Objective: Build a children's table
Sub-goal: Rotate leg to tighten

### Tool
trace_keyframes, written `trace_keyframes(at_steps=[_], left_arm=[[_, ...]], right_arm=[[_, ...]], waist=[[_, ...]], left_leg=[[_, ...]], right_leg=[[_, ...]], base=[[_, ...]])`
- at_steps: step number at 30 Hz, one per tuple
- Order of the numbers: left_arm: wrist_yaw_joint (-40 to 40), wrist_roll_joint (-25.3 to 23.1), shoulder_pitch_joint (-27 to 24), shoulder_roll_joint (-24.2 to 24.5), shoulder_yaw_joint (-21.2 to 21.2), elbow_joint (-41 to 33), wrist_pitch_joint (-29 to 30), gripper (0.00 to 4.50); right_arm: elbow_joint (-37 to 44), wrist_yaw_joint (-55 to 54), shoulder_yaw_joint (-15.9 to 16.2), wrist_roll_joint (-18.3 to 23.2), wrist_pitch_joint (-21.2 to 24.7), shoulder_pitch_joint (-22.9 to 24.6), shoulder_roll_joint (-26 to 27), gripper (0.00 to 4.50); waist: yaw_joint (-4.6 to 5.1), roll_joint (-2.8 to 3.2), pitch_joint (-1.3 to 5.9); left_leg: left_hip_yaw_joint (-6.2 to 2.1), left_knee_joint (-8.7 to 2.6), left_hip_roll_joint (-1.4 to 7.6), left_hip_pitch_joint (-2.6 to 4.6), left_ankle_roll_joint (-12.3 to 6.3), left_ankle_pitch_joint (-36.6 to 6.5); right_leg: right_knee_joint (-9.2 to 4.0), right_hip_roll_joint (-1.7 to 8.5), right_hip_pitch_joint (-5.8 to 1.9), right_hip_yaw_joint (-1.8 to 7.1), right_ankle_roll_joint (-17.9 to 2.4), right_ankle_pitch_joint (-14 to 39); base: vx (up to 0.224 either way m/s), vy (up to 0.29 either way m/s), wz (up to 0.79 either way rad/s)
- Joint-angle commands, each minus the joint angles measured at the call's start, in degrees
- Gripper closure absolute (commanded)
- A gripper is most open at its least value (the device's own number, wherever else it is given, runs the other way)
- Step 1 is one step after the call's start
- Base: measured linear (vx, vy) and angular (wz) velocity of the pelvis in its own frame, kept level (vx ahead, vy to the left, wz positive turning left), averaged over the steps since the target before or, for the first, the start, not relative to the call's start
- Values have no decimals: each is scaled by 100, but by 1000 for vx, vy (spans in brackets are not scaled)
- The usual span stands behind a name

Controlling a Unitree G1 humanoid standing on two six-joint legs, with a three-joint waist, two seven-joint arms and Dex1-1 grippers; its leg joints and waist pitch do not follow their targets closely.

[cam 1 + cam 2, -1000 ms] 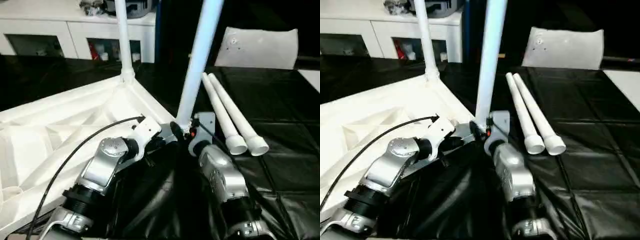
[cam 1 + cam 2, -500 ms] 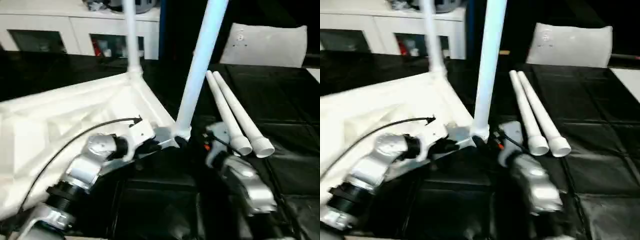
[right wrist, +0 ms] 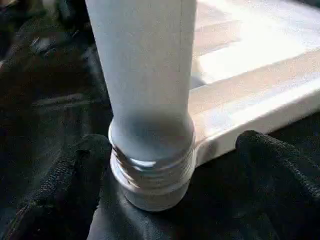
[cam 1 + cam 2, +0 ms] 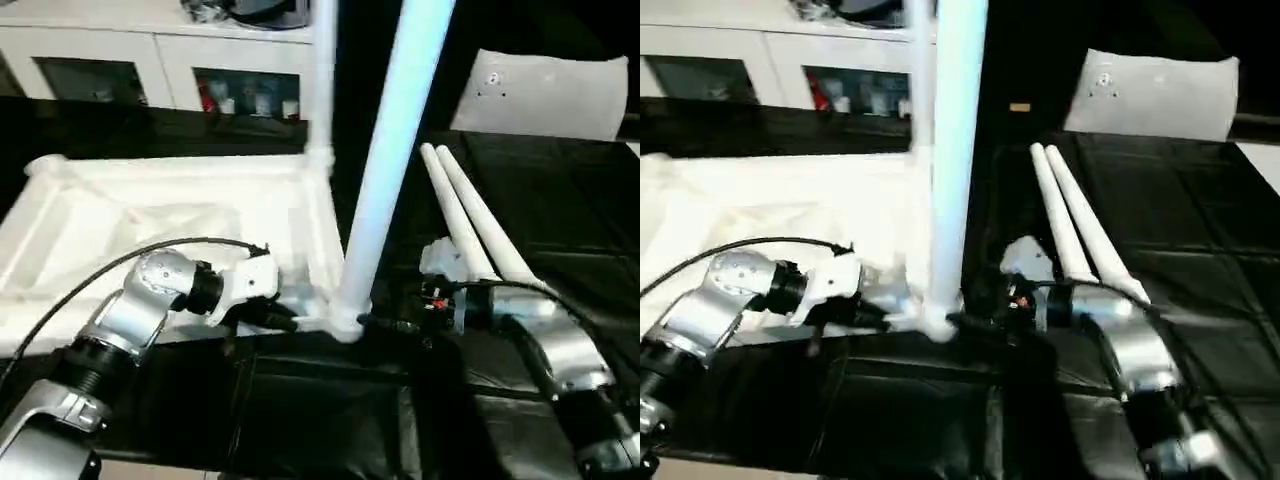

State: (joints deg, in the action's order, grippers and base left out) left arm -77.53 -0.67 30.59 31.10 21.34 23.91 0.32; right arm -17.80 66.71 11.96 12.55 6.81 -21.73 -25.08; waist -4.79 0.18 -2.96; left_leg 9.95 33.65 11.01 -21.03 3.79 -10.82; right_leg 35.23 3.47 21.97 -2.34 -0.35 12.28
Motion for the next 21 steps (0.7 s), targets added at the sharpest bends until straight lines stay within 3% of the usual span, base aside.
trace_keyframes(at_steps=[1, 5, 7, 9, 17, 21], left_arm=[[-364, -121, 56, 3, 318, 76, -197, 450], [-469, -136, 110, 18, 366, 144, -312, 450], [-473, -134, 113, 21, 370, 159, -335, 450], [-476, -137, 117, 24, 371, 177, -367, 450], [-575, -90, 66, 41, 362, 152, -381, 450], [-558, -62, 41, 37, 323, 178, -388, 450]], right_arm=[[-175, 181, 129, -128, -67, -170, 37, 34], [-380, 360, 292, -99, -14, -333, 162, 48], [-415, 388, 321, -98, -15, -351, 182, 86], [-482, 416, 347, -102, -29, -384, 213, 93], [-808, 565, 344, -28, -7, -533, 421, 162], [-801, 672, 315, 71, 135, -503, 481, 172]], waist=[[13, -28, 353], [-23, -36, 364], [-40, -26, 372], [-48, -32, 373], [-55, -41, 373], [-54, -46, 372]], left_leg=[[-20, -367, 244, 90, -264, -847], [-21, -365, 245, 84, -253, -747], [-24, -361, 247, 87, -266, -676], [-22, -357, 246, 82, -283, -638], [-23, -365, 248, 84, -232, -707], [-18, -358, 243, 81, -246, -692]], right_leg=[[-350, 441, -233, 241, -1507, 340], [-313, 434, -232, 229, -1522, 236], [-297, 437, -231, 226, -1531, 138], [-289, 436, -235, 226, -1532, 73], [-295, 440, -230, 219, -1523, 199], [-295, 440, -233, 222, -1528, 187]], base=[[0, 0, 0], [0, 0, 0], [0, 0, 0], [0, 0, 0], [0, 0, 0], [0, 0, 0]])
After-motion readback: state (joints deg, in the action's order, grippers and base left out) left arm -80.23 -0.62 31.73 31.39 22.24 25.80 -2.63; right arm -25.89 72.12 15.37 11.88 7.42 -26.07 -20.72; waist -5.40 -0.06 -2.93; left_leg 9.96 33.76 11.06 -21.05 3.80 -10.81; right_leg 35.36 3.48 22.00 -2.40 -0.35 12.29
